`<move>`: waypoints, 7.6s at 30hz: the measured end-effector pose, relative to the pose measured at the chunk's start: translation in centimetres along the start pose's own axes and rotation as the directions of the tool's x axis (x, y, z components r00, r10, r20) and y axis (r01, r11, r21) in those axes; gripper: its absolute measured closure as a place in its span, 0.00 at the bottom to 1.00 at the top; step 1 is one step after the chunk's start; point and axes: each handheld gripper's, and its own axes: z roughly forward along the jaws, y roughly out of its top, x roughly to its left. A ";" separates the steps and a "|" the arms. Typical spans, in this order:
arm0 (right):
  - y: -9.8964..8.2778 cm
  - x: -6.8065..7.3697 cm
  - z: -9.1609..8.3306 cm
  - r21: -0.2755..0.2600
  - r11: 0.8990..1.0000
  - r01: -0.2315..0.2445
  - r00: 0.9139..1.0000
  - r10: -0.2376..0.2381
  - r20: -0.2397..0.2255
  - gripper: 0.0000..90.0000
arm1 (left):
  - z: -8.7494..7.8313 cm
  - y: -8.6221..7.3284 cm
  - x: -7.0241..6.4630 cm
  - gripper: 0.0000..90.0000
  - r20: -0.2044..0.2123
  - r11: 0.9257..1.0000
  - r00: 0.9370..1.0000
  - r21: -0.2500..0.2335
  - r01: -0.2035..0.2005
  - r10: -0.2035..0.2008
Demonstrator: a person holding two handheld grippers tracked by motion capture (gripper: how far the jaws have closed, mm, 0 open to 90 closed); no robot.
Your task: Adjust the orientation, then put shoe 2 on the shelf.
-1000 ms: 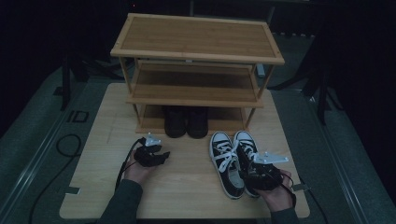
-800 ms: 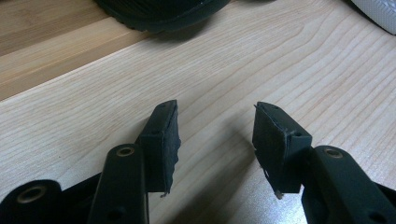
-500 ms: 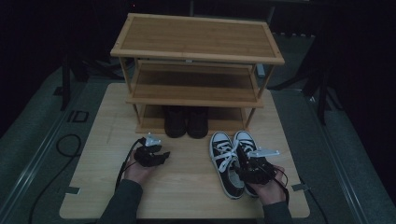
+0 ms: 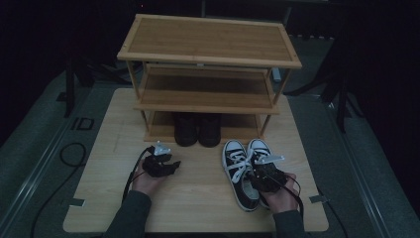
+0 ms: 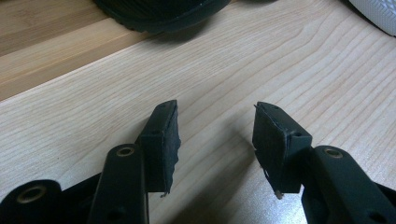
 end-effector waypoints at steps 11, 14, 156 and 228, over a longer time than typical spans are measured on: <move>0.3 0.0 0.2 0.031 0.999 0.030 1.000 -0.030 -0.007 0.70 | 0.0 0.0 0.0 0.56 -0.001 1.000 1.000 0.001 -0.002 0.002; 0.3 -0.2 0.2 0.034 0.999 0.028 0.999 -0.027 -0.026 0.75 | 0.0 0.0 0.0 0.56 0.002 1.000 1.000 -0.001 0.002 -0.002; 9.7 -6.6 -3.6 -0.103 0.852 0.514 0.770 -0.511 -0.382 0.95 | -0.1 -0.2 0.1 0.57 0.017 1.000 1.000 -0.012 0.006 -0.005; 20.6 -2.8 -7.9 -0.278 0.858 0.431 0.792 -0.508 -0.339 0.95 | -0.2 -0.3 0.1 0.56 0.023 1.000 1.000 -0.014 0.009 -0.008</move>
